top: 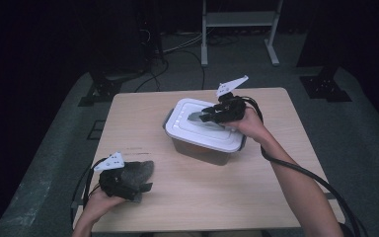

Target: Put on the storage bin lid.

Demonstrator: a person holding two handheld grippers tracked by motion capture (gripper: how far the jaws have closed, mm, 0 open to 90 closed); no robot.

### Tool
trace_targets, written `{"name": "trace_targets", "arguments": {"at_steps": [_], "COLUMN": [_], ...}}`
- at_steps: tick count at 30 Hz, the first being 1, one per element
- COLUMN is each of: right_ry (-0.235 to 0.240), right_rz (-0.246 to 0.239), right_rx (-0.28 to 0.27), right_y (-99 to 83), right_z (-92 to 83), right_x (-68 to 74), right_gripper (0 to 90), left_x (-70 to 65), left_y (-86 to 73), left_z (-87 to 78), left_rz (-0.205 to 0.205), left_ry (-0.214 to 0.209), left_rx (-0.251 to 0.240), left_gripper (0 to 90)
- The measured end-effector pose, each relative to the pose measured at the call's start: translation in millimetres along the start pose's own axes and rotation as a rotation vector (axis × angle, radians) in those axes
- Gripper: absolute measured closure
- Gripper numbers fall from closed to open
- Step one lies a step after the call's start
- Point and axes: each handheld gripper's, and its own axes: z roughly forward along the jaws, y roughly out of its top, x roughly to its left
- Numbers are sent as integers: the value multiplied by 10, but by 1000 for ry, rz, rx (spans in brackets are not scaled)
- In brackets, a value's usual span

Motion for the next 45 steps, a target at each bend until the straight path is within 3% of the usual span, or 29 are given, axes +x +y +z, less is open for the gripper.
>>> {"name": "trace_targets", "arguments": {"at_steps": [32,37,45], "right_ry": [8,20,-2], "right_rz": [7,19,11], "right_rx": [2,-23,-49], "right_y": [-33,-11,-22], "right_z": [101,37,-176], "right_x": [-26,-7,77], "right_gripper": [642,559,487], "left_x": [0,3,-3], "left_y": [5,3,16], "left_z": [6,8,18], "left_rz": [-3,1,7], "left_ry": [-6,-4,-6], "left_rx": [-2,3,6], "left_gripper": [25,25,25]}}
